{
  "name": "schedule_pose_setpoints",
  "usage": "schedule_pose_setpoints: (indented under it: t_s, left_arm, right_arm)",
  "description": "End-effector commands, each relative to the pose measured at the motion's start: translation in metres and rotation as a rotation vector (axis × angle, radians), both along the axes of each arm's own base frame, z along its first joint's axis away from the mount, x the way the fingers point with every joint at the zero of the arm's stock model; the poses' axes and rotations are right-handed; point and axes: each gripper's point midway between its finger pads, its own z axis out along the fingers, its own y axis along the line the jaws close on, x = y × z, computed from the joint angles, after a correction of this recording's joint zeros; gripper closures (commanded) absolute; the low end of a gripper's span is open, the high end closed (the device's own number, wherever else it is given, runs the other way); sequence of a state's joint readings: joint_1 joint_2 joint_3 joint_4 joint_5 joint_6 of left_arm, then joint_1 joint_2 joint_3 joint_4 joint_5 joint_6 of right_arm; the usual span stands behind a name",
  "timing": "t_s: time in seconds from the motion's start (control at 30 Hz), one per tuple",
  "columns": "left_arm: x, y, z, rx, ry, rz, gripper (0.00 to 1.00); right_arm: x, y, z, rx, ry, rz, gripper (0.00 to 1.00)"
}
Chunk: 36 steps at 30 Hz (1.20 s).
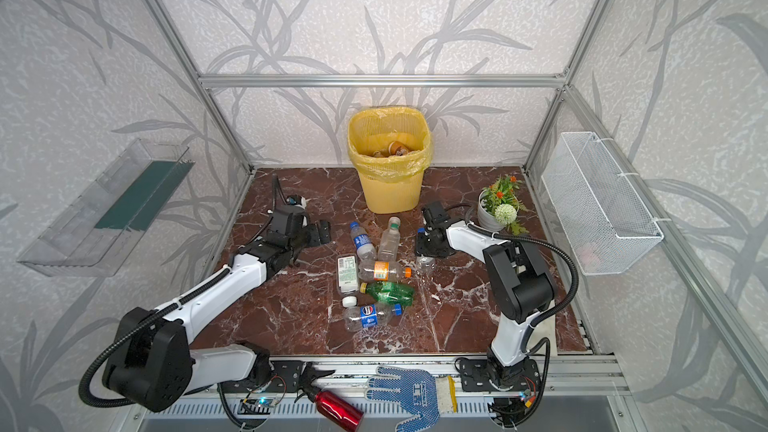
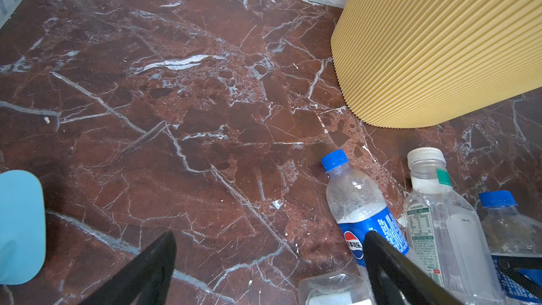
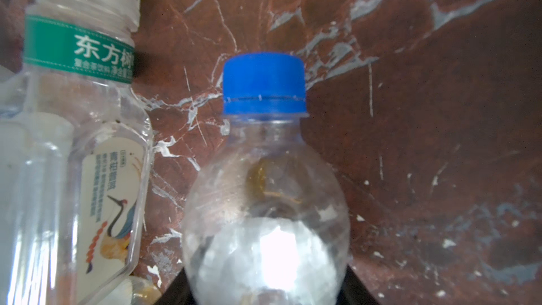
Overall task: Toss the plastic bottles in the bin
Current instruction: 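Grasp the blue-capped clear bottle with the right gripper and drop it into the bin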
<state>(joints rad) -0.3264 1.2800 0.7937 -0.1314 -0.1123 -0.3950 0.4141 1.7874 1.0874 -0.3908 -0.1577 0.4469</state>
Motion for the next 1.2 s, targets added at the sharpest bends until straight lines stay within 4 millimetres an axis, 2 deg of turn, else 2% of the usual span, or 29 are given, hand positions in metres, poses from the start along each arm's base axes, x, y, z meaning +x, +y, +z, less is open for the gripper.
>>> schedule_pose_setpoints:
  t_s: [0.0, 0.1, 0.13, 0.2, 0.3, 0.37, 0.43, 0.47, 0.57, 0.63, 0.73, 0.83, 0.9, 0.97, 1.03, 1.07, 1.17]
  left_arm:
    - [-0.004, 0.007, -0.011, 0.030, 0.026, 0.017, 0.01]
    - [-0.003, 0.008, -0.012, 0.036, 0.028, 0.023, 0.01]
    - [-0.002, 0.008, -0.012, 0.038, 0.028, 0.026, 0.01]
    - [-0.002, 0.009, -0.014, 0.043, 0.031, 0.032, 0.01]
    - [-0.001, 0.012, -0.015, 0.053, 0.033, 0.046, 0.01]
    - [0.000, 0.013, -0.016, 0.060, 0.035, 0.049, 0.01]
    - [0.001, 0.011, -0.018, 0.058, 0.038, 0.041, 0.01]
    - [0.001, 0.010, -0.018, 0.056, 0.040, 0.035, 0.01]
    - [0.004, 0.006, -0.019, 0.047, 0.050, 0.022, 0.01]
    - [0.004, 0.004, -0.021, 0.041, 0.059, 0.019, 0.01]
    - [0.005, 0.002, -0.020, 0.027, 0.057, 0.014, 0.01]
    - [0.006, 0.001, -0.018, 0.021, 0.052, 0.013, 0.01]
    - [0.005, 0.001, -0.018, 0.018, 0.052, 0.013, 0.01]
    - [0.006, 0.000, -0.018, 0.016, 0.052, 0.010, 0.01]
    - [0.005, 0.000, -0.018, 0.018, 0.059, 0.006, 0.01]
    - [0.004, 0.000, -0.018, 0.021, 0.063, 0.004, 0.01]
    - [0.002, 0.002, -0.020, 0.021, 0.064, 0.008, 0.01]
  right_arm:
    - [0.018, 0.004, 0.048, 0.017, -0.113, 0.020, 0.50]
    - [0.032, 0.002, 0.101, 0.005, -0.237, 0.043, 0.51]
    - [0.038, 0.001, 0.125, 0.000, -0.294, 0.047, 0.51]
    - [0.049, -0.005, 0.180, -0.007, -0.435, 0.038, 0.52]
    - [0.057, -0.017, 0.281, 0.003, -0.752, 0.016, 0.53]
    - [0.047, -0.034, 0.354, 0.027, -0.960, -0.033, 0.54]
    - [0.034, -0.052, 0.411, 0.046, -1.115, -0.090, 0.54]
    - [0.025, -0.062, 0.437, 0.057, -1.194, -0.126, 0.54]
    - [0.004, -0.081, 0.494, 0.116, -1.389, -0.224, 0.54]
    - [0.001, -0.084, 0.514, 0.166, -1.454, -0.263, 0.54]
    - [0.022, -0.065, 0.518, 0.255, -1.445, -0.238, 0.54]
    - [0.071, -0.021, 0.493, 0.337, -1.307, -0.128, 0.52]
    - [0.108, 0.018, 0.467, 0.369, -1.152, -0.018, 0.39]
    - [0.137, 0.043, 0.437, 0.325, -1.016, 0.049, 0.29]
    - [0.149, 0.042, 0.431, 0.268, -0.972, 0.029, 0.15]
    - [0.152, 0.038, 0.434, 0.253, -0.983, 0.006, 0.10]
    - [0.147, 0.027, 0.459, 0.267, -1.102, -0.045, 0.05]
